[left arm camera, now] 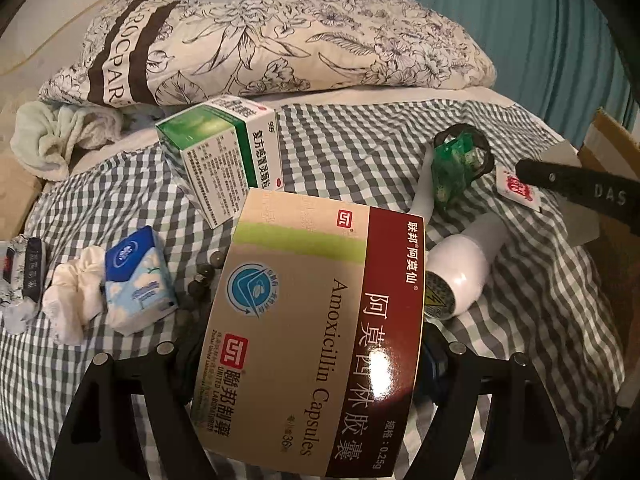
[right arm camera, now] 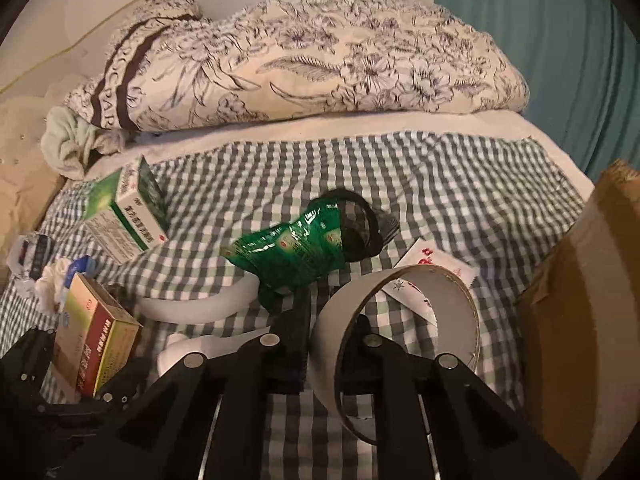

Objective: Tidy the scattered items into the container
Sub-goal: 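Carry the capsule box and tape roll to the cardboard box and release them, then withdraw both tools from the box back over the bed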

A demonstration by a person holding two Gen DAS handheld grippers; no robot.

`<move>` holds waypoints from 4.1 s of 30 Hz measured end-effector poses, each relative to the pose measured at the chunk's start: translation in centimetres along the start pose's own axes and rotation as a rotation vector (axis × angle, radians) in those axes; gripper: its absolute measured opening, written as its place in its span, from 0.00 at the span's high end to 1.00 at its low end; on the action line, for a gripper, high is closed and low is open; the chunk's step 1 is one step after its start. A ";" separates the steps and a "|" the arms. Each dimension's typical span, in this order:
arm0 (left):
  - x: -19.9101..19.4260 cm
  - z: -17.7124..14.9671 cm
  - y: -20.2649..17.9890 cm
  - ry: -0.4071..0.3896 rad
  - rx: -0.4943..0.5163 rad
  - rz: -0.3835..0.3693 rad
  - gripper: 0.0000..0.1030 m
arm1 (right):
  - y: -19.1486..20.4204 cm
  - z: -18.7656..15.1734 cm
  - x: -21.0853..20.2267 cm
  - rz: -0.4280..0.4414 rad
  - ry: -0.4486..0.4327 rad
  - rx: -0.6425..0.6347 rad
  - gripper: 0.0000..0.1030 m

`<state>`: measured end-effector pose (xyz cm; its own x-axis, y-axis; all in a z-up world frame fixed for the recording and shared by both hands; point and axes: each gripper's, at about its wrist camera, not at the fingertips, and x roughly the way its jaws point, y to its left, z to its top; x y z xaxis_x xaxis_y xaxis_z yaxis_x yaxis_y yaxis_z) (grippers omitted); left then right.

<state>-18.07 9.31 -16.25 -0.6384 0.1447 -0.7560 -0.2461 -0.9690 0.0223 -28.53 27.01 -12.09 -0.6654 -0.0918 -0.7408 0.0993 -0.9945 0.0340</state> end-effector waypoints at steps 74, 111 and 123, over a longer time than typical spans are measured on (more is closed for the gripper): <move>-14.3 6.7 -32.8 -0.055 0.323 -0.274 0.21 | -21.9 -4.8 -23.0 -0.073 -0.107 0.204 0.91; -13.8 5.9 -32.8 -0.030 0.348 -0.245 0.00 | -24.4 -4.7 -22.2 -0.107 -0.109 0.285 0.34; -16.1 5.3 -28.3 -0.041 0.258 -0.210 0.00 | -21.8 -4.7 -24.7 -0.099 -0.129 0.260 0.34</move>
<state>-4.72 35.48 -1.23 -0.5820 0.3488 -0.7346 -0.5486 -0.8352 0.0381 -10.80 51.24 2.31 -0.7524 0.0169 -0.6585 -0.1519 -0.9772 0.1485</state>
